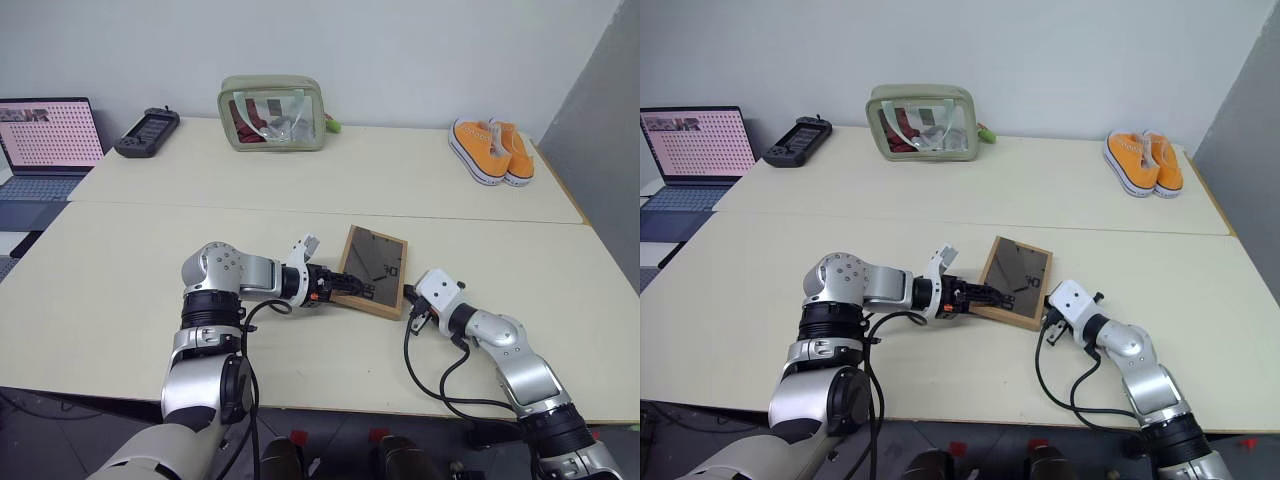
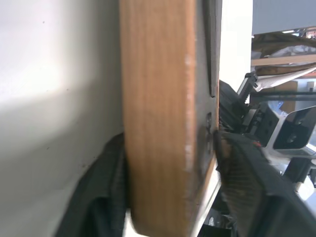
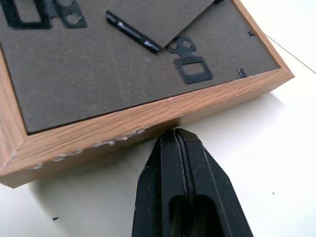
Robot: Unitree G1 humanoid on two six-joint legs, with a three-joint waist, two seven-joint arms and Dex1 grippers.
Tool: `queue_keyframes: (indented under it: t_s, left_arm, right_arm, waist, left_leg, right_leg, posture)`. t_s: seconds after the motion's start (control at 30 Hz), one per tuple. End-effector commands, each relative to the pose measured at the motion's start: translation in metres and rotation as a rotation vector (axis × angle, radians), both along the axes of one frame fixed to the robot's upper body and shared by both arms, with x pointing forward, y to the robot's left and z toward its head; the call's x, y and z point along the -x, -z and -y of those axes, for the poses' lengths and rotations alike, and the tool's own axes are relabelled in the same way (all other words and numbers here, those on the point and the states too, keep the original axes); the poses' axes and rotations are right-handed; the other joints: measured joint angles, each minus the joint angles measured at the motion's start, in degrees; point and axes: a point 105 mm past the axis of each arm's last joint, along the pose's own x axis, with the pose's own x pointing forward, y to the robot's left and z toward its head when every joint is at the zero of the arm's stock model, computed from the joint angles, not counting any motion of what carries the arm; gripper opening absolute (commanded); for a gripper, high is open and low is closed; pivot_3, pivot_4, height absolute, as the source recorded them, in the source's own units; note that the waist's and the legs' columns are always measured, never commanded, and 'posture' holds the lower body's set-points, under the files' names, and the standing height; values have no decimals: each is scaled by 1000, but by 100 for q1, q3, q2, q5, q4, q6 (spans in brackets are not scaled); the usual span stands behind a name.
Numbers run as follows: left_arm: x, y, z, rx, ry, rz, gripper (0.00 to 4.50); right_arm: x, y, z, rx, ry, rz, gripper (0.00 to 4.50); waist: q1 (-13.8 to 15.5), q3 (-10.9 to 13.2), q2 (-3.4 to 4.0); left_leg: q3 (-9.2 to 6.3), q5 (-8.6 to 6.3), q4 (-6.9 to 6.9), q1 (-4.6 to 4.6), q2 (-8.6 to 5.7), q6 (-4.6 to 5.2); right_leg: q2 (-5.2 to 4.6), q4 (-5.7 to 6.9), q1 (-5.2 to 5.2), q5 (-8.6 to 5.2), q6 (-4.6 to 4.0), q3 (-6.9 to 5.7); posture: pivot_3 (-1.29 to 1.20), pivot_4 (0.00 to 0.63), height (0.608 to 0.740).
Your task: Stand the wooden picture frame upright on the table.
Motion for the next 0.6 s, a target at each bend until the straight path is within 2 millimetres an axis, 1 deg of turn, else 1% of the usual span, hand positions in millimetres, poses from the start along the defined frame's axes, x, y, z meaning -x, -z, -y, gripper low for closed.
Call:
queue_keyframes:
  t_s: [0.03,0.1,0.27,0.37,0.43,0.53,0.6]
  left_arm:
    - [-2,-13,6,35,16,31,1587]
    - [-3,-15,6,49,14,35,1283]
    - [-3,-19,7,74,11,45,1276]
    - [-3,-23,8,68,20,89,1276]
    - [-15,-40,3,76,-18,262,1276]
    - [-37,-70,-12,45,-98,582,1276]
    - [-41,-89,-18,17,-84,768,1276]
  right_arm:
    - [0,-10,1,-7,2,40,0]
    - [0,-11,0,-9,1,41,0]
    - [0,-10,-1,-10,0,40,0]
    - [0,-10,1,-6,3,41,0]
    - [-2,-13,9,0,20,46,0]
    - [-4,-21,26,-7,63,56,0]
    - [-7,-36,38,-29,94,83,0]
  waist:
    - [0,0,0]
    - [0,0,0]
    - [0,0,-1]
    - [0,1,-1]
    - [-1,2,-2]
    - [10,6,0]
    - [24,8,-2]
  left_leg:
    - [0,0,0,0,0,0]
    - [0,0,1,0,0,0]
    - [0,0,0,0,0,0]
    - [0,0,0,0,0,0]
    - [0,0,0,0,0,0]
    - [2,3,-2,-2,0,-6]
    - [3,19,-12,-5,1,-34]
  right_leg:
    - [0,0,0,0,0,0]
    - [0,0,1,0,0,0]
    - [0,0,0,0,0,0]
    - [0,0,0,0,1,0]
    - [0,-1,0,0,1,0]
    - [0,0,-3,3,-5,1]
    - [0,0,-10,6,-10,2]
  posture:
    - [0,150,740]
    - [0,150,740]
    - [0,150,740]
    - [0,150,740]
    - [0,150,740]
    - [0,150,740]
    - [0,150,740]
